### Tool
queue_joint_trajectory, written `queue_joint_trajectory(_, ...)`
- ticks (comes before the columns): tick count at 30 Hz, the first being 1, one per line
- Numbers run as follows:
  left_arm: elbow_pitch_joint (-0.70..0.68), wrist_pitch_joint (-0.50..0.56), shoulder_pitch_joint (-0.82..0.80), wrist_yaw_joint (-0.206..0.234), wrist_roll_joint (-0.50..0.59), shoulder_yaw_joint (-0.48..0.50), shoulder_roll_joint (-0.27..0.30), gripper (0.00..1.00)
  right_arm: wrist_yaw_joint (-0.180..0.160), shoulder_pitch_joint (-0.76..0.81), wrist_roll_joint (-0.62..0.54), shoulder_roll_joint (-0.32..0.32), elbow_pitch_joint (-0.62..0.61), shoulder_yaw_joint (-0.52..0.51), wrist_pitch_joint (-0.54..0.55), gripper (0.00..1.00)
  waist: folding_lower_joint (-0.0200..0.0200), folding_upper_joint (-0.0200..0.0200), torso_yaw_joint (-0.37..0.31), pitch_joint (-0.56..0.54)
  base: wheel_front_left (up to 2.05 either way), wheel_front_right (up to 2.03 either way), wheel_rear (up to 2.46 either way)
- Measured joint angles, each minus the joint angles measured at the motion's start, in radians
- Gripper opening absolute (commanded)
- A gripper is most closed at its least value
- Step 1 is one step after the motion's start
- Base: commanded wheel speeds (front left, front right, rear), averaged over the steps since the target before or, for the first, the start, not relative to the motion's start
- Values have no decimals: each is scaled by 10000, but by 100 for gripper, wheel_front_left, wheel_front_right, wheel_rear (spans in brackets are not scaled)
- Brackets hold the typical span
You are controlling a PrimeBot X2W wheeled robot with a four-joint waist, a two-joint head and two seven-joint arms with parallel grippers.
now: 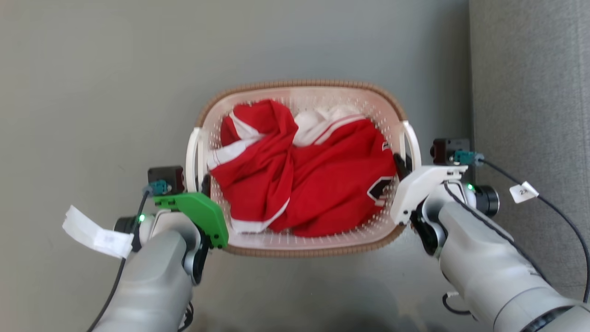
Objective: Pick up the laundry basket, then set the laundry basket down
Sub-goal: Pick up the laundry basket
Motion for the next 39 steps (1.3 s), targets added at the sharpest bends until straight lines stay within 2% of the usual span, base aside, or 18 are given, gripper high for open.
queue_joint_trajectory(30,449,800,2171,-117,-836,-731,-38,0,-17,2330,1459,134,96,959,1112,0,0,0,13,-3002,0,0,0)
queue_joint_trajectory(39,466,949,2435,-75,-976,-903,-13,0,-203,2591,1703,109,-107,1302,1323,0,0,0,29,-3623,0,0,0)
